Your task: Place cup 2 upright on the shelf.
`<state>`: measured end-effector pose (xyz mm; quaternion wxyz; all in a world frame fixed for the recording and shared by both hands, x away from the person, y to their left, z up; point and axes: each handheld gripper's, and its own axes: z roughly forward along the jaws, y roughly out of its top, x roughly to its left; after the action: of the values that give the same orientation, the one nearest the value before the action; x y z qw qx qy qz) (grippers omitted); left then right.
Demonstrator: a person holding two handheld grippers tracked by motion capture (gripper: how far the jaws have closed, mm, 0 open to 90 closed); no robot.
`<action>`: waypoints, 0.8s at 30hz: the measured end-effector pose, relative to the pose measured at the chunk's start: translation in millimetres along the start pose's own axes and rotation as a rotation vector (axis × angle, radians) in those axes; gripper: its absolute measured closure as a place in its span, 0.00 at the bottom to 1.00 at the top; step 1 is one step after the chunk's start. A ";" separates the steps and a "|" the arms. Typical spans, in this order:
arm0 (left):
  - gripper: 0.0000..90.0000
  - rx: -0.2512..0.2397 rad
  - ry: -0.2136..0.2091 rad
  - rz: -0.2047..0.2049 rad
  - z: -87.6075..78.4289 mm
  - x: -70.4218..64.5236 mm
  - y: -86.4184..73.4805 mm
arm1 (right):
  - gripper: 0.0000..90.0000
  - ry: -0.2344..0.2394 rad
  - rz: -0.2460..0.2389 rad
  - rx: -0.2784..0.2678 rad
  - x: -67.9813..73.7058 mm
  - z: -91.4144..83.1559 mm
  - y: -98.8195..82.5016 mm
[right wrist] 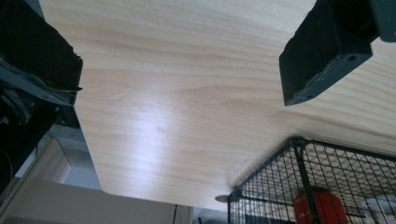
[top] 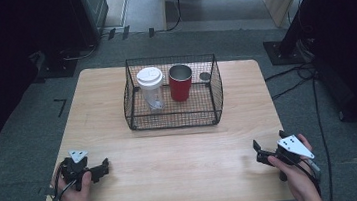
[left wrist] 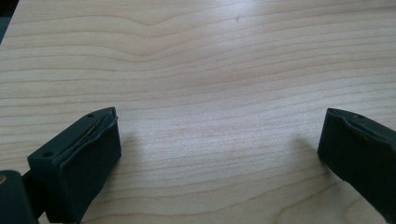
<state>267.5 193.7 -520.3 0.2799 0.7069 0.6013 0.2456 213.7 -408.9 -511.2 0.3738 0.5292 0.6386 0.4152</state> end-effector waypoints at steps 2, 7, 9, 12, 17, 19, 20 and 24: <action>0.00 0.000 0.000 -0.001 0.0 -0.1 0.0 | 0.00 -0.009 -0.001 0.017 -1.8 -1.7 -3.4; 0.00 0.000 0.000 0.001 0.0 0.0 0.0 | 0.00 -0.032 -0.015 0.056 -7.0 -3.9 -11.5; 0.00 0.000 0.000 0.002 0.0 0.1 0.0 | 0.00 -0.035 -0.007 0.062 -9.0 -5.7 -13.8; 0.00 0.001 0.000 0.001 0.0 0.1 0.0 | 0.00 -0.040 0.003 0.085 -11.3 -7.9 -15.1; 0.00 0.000 0.000 0.001 -0.1 0.1 0.0 | 0.00 -0.027 0.015 0.151 -14.3 -10.6 -17.2; 0.00 0.000 0.000 0.002 0.0 0.1 -0.1 | 0.00 -0.031 0.022 0.186 -15.7 -10.5 -17.9; 0.00 0.002 -0.001 0.002 -0.1 0.1 0.0 | 0.00 -0.032 0.023 0.204 -15.7 -10.7 -18.2; 0.00 0.000 -0.001 0.001 -0.1 0.0 0.0 | 0.00 -0.014 -0.013 0.258 -13.7 -10.3 -19.6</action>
<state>267.4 193.7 -520.3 0.2799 0.7072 0.6011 0.2454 199.3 -425.6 -525.0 0.3096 0.5717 0.6875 0.3234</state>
